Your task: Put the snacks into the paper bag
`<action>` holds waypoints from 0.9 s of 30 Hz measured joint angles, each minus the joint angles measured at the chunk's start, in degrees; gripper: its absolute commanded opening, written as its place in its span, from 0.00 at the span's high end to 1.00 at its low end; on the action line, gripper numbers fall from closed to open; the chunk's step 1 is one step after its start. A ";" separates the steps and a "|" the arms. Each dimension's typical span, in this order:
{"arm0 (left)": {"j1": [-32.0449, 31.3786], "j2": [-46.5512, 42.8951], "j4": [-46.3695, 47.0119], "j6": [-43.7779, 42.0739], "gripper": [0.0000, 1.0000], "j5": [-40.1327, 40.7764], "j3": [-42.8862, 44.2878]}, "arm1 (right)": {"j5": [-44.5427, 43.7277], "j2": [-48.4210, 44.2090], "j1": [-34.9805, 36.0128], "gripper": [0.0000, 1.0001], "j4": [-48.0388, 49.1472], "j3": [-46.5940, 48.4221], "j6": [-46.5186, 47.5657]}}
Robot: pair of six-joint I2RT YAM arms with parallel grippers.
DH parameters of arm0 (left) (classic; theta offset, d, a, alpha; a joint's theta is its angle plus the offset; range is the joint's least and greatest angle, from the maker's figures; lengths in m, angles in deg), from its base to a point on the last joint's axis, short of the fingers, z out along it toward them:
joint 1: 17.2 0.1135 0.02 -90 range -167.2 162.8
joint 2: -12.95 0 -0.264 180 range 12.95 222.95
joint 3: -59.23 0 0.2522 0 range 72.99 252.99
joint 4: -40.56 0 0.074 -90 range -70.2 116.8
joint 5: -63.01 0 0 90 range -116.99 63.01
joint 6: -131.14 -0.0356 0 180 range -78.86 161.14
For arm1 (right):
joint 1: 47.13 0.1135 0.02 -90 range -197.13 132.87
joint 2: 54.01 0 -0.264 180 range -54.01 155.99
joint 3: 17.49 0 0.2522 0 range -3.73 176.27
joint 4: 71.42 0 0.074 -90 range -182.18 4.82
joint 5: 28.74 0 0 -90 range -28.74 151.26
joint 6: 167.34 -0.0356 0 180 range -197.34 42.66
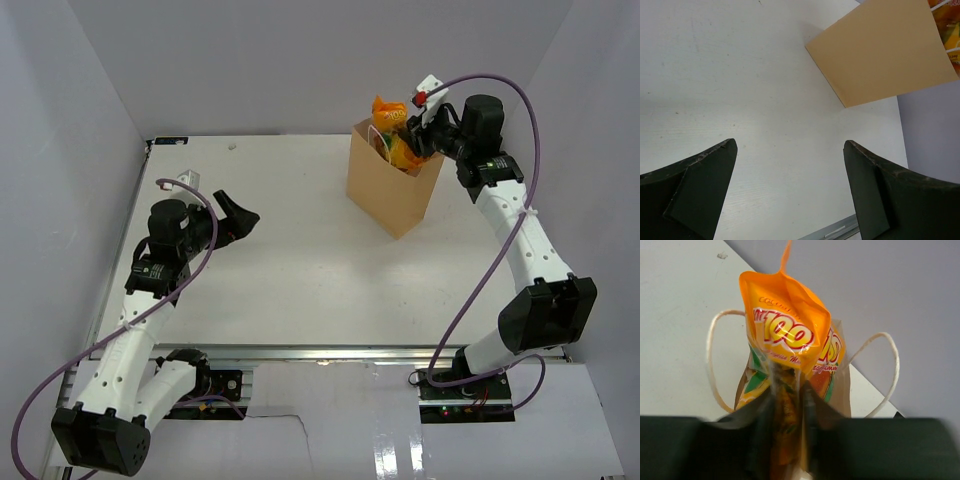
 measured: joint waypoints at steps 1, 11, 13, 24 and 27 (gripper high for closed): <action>0.00 0.17 -0.24 0.04 0.02 0.48 0.02 | 0.04 -0.02 0.00 0.57 0.02 -0.50 -0.02; 3.17 16.04 -2.49 2.03 0.02 4.37 7.61 | 1.92 -4.52 -1.84 0.19 3.39 2.38 -2.84; 5.99 20.37 -2.47 3.72 0.02 4.44 8.96 | 3.17 -5.84 -2.69 0.11 3.32 4.50 -3.26; 25.70 36.76 -1.51 28.17 0.03 9.51 9.79 | 14.71 -27.41 -4.42 0.06 -5.81 -17.07 4.17; 26.32 40.72 0.00 33.31 0.03 9.55 11.56 | 16.20 -30.84 -4.42 0.05 -10.05 -25.14 7.06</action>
